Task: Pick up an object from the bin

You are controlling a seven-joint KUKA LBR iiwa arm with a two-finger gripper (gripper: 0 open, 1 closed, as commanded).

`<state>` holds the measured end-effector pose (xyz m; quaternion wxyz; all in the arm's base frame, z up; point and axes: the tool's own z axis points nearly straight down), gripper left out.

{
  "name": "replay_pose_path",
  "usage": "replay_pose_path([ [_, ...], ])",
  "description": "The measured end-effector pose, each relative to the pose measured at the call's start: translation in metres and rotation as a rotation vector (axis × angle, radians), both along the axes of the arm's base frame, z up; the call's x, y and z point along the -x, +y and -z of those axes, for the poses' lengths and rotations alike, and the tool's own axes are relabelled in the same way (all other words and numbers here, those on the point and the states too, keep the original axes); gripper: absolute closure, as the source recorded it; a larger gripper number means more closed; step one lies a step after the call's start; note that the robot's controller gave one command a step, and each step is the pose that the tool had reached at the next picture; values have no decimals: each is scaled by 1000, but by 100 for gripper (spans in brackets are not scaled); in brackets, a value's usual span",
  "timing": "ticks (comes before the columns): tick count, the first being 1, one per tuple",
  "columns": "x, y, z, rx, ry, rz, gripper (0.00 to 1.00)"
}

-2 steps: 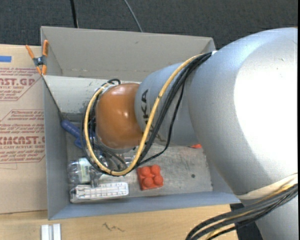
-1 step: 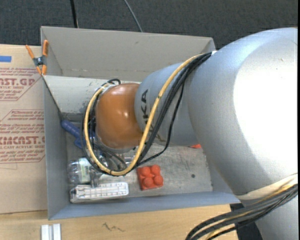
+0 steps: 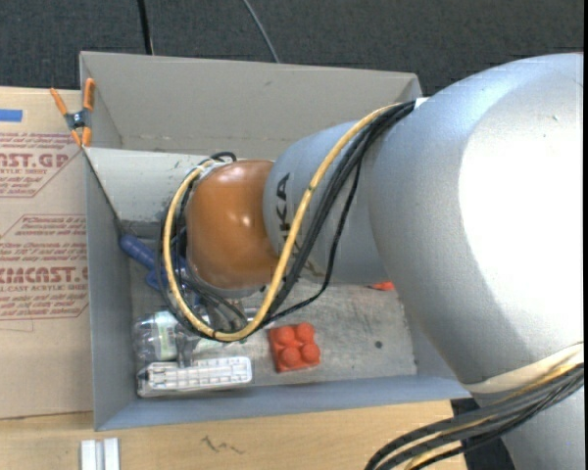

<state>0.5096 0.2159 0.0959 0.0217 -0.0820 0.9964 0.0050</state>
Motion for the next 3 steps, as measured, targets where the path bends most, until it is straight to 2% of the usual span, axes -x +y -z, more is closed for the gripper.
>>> replay_pose_path([
  [2, 0, 0, 0, 0, 0, 0, 100],
  [3, 0, 0, 0, 0, 0, 0, 0],
])
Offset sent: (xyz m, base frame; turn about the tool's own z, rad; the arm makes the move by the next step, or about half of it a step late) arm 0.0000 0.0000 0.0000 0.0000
